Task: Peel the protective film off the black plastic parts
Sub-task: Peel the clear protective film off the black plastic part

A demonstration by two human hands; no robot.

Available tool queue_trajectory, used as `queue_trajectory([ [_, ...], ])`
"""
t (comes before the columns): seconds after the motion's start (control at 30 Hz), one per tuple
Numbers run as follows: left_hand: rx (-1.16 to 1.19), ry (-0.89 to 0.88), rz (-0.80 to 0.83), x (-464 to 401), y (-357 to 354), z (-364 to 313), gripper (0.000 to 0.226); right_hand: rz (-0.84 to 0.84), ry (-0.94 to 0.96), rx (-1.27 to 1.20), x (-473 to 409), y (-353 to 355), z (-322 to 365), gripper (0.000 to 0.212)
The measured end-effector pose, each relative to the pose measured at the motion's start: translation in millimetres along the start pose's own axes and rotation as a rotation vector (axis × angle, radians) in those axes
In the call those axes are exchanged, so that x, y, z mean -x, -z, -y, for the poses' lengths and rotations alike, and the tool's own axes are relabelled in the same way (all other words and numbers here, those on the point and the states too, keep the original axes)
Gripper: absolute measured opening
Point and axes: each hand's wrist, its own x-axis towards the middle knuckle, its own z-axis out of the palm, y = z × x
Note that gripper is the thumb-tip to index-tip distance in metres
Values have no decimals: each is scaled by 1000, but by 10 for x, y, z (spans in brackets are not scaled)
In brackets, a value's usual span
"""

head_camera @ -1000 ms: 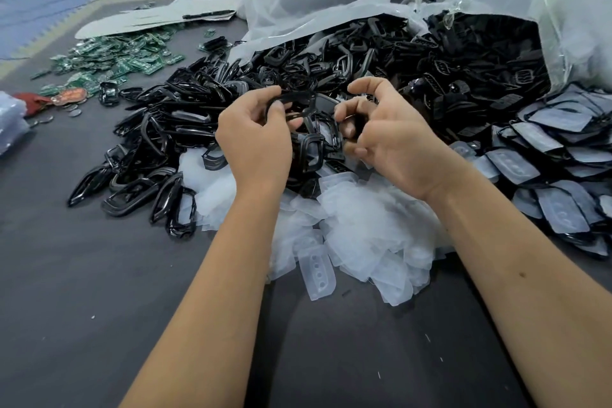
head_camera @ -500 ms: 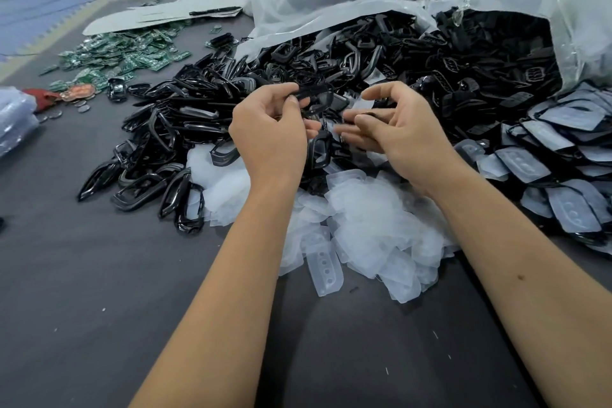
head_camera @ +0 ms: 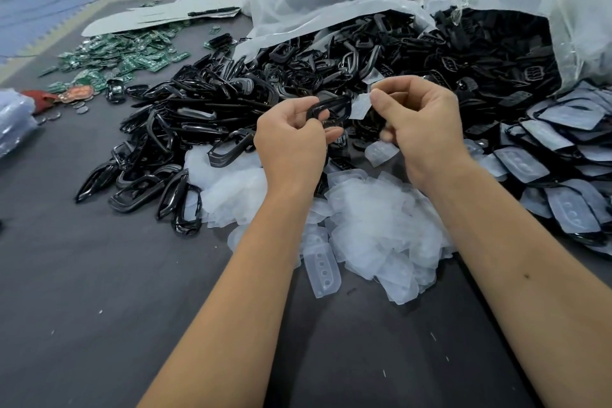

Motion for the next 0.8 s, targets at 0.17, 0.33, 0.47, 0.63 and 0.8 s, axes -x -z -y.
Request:
queue_trajectory([
  [0.17,-20,-2,42,11,-20,10,42,37,-42,-78,47,-37,22,12],
  [0.33,-66,-16,89,15,-5,-4,45,77,-2,-19,63,-55,18,8],
  [0.47,-55,-4,126,28,-9,-23,45,64,54,95,57,-64,-12,9],
  [0.63,-34,-11,159,33,1,-45,45,22,119,207,36,-61,-40,10],
  [0.8,-56,-54,133,47,17,-23,18,38,137,308,47,-77,-61,13],
])
